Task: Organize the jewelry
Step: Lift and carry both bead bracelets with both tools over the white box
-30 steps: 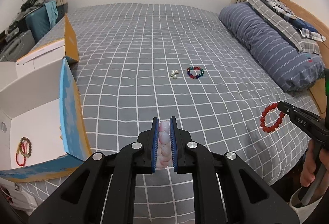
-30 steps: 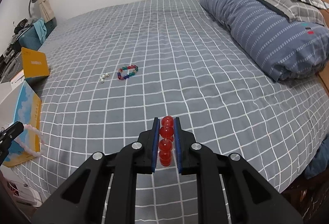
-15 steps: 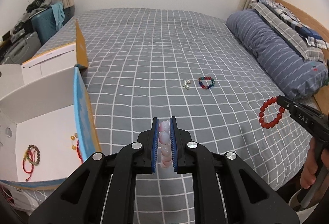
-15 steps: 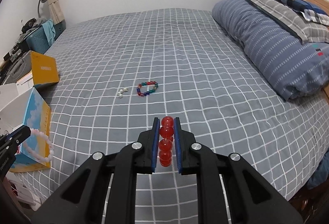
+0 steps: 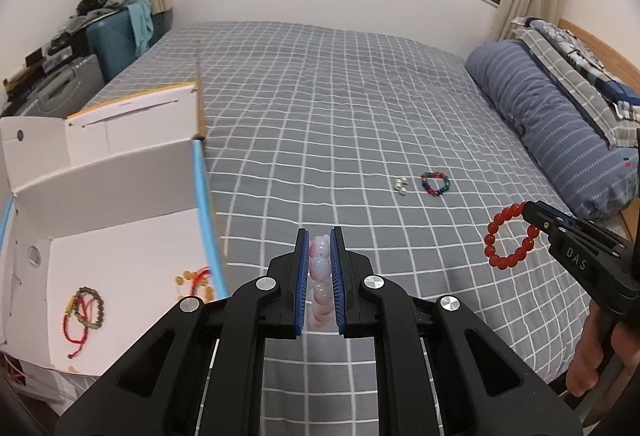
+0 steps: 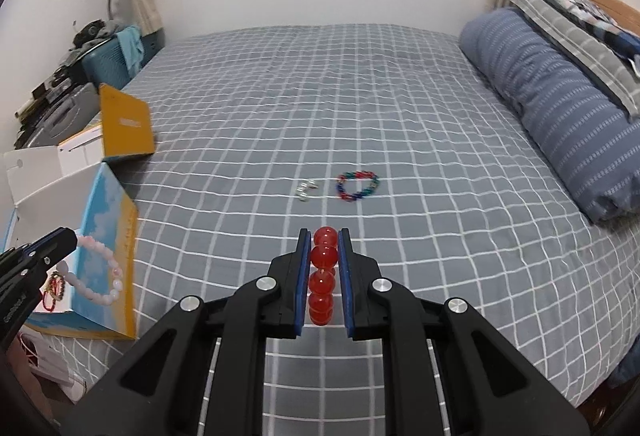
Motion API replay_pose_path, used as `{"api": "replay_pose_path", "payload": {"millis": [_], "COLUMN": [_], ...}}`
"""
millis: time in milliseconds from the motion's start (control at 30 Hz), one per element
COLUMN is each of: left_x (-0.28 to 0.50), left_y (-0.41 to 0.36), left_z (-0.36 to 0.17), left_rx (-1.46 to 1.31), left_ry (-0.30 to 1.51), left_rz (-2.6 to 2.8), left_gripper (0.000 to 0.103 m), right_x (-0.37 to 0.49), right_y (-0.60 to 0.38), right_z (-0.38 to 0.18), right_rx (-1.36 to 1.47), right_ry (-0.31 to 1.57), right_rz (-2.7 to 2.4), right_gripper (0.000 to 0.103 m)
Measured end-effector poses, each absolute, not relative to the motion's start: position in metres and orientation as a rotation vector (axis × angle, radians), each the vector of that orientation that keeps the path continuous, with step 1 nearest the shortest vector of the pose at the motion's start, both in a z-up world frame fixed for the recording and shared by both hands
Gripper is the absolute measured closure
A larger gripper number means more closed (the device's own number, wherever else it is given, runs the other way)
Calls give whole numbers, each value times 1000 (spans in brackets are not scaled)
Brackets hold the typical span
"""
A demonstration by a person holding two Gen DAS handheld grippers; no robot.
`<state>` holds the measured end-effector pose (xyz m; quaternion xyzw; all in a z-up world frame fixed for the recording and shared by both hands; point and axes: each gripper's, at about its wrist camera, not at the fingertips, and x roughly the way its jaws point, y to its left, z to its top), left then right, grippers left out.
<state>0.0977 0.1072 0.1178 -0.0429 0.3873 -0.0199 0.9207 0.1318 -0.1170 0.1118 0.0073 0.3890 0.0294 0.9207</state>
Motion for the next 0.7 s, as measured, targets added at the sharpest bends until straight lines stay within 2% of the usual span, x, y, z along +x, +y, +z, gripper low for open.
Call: {"api": "replay_pose_path", "payload": {"millis": [467,700], "left_x": [66,56], "left_y": [161,201], "left_z": [152,154], "left_rx": [-133,-147], "left_ry": [723,716], "left_rz": [3,91], "left_gripper": [93,93], "right_x": [128,127], "right_y": [-39,8], "right_z": [137,141], "right_rx": [-6,-21], "right_ry": [730,710], "right_rz": [191,257], "right_gripper": [90,90]}}
